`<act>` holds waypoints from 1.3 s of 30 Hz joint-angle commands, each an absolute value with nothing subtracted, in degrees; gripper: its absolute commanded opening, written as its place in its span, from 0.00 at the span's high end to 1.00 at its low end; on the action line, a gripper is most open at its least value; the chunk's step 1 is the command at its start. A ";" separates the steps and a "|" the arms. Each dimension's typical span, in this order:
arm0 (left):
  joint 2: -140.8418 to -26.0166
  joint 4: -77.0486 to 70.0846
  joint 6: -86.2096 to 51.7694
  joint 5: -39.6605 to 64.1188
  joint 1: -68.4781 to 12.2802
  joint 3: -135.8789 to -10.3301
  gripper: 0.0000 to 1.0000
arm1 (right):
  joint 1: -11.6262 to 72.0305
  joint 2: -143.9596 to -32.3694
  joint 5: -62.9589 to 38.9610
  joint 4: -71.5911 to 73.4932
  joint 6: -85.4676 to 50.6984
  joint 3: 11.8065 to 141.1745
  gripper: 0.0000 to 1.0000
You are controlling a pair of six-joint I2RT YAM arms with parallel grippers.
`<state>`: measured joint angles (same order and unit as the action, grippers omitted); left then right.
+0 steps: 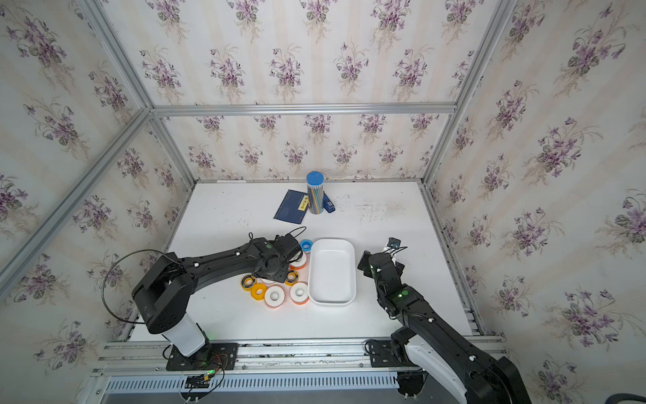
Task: Put the sealing tape into the storage box
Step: Pick up the sealing tape at the center of the board, then place the sealing tape in the storage box.
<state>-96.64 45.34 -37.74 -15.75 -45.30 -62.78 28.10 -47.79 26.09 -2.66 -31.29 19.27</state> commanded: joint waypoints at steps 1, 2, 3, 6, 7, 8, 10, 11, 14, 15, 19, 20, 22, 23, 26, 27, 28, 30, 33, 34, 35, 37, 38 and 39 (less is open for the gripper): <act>-94.88 46.88 -36.76 -15.46 -45.26 -63.02 0.34 | 28.13 -48.08 26.54 -2.15 -31.38 19.67 0.02; -94.25 47.05 -36.76 -15.34 -45.26 -63.03 0.34 | 28.13 -48.07 26.55 -2.14 -31.38 19.65 0.02; -93.48 47.16 -36.61 -15.05 -45.31 -63.09 0.34 | 28.13 -48.08 26.66 -2.19 -31.38 19.61 0.02; -90.87 47.37 -35.95 -13.55 -45.26 -63.20 0.34 | 28.13 -48.08 26.63 -2.22 -31.46 19.60 0.03; -89.75 47.36 -35.64 -12.63 -45.35 -63.45 0.35 | 28.13 -48.16 26.70 -2.26 -31.46 19.60 0.03; -88.88 47.31 -35.35 -11.54 -45.40 -63.77 0.35 | 28.13 -48.14 26.77 -2.24 -31.49 19.60 0.03; -87.00 47.05 -34.63 -9.13 -46.07 -65.01 0.36 | 28.13 -48.25 26.74 -2.21 -31.47 19.70 0.03; -86.43 47.18 -34.34 -8.30 -46.58 -65.86 0.37 | 28.17 -48.25 26.76 -2.24 -31.48 19.69 0.03; -85.95 47.26 -33.36 -5.55 -49.07 -70.07 0.37 | 28.13 -48.42 26.88 -2.31 -31.56 19.81 0.03; -86.44 47.33 -33.08 -4.96 -50.11 -71.96 0.37 | 28.15 -48.43 26.95 -2.31 -31.62 19.78 0.03; -92.76 48.16 -31.39 -2.34 -53.63 -81.26 0.38 | 28.13 -48.44 27.67 -2.93 -32.20 19.95 0.04; -94.93 48.62 -31.05 -2.19 -54.38 -83.69 0.38 | 28.13 -48.34 28.00 -3.23 -32.54 19.95 0.04; -100.40 50.15 -30.26 -2.34 -55.63 -89.43 0.38 | 28.13 -48.17 28.21 -3.20 -32.70 19.79 0.04; -102.87 50.75 -29.88 -2.21 -56.01 -91.80 0.38 | 28.14 -48.16 28.10 -3.25 -32.68 19.78 0.04; -110.76 52.09 -29.11 -1.16 -56.42 -98.54 0.38 | 28.16 -48.25 28.25 -3.29 -32.71 19.78 0.04; -113.24 52.29 -28.82 -0.84 -56.43 -100.82 0.38 | 28.13 -48.25 28.20 -3.24 -32.70 19.80 0.04; -115.33 52.20 -28.46 -0.60 -56.37 -102.61 0.38 | 28.14 -48.23 28.17 -3.24 -32.71 19.80 0.04; -119.82 53.31 -28.32 -1.39 -56.39 -107.03 0.38 | 28.13 -48.20 28.20 -3.26 -32.70 19.80 0.05; -126.11 55.10 -28.28 -1.20 -56.11 -113.37 0.39 | 28.13 -48.45 28.15 -3.25 -32.71 19.87 0.05; -127.78 55.52 -28.21 -1.06 -56.03 -115.20 0.38 | 28.14 -48.52 28.14 -3.25 -32.73 19.86 0.05; -128.94 55.59 -28.21 -0.90 -55.99 -116.26 0.38 | 28.13 -48.60 28.13 -3.25 -32.71 19.94 0.05; -130.82 54.88 -28.26 -0.02 -55.52 -117.65 0.38 | 28.14 -48.59 28.08 -3.20 -32.77 19.88 0.05; -131.40 54.56 -28.37 0.35 -55.17 -117.94 0.38 | 28.13 -48.56 28.08 -3.13 -32.72 19.93 0.05; -131.92 53.99 -28.57 1.01 -54.76 -117.99 0.38 | 28.13 -48.67 28.06 -3.16 -32.75 19.89 0.05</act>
<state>-130.67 53.30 -28.93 -0.10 -55.55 -117.08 28.10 -48.49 27.55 -2.90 -32.60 19.44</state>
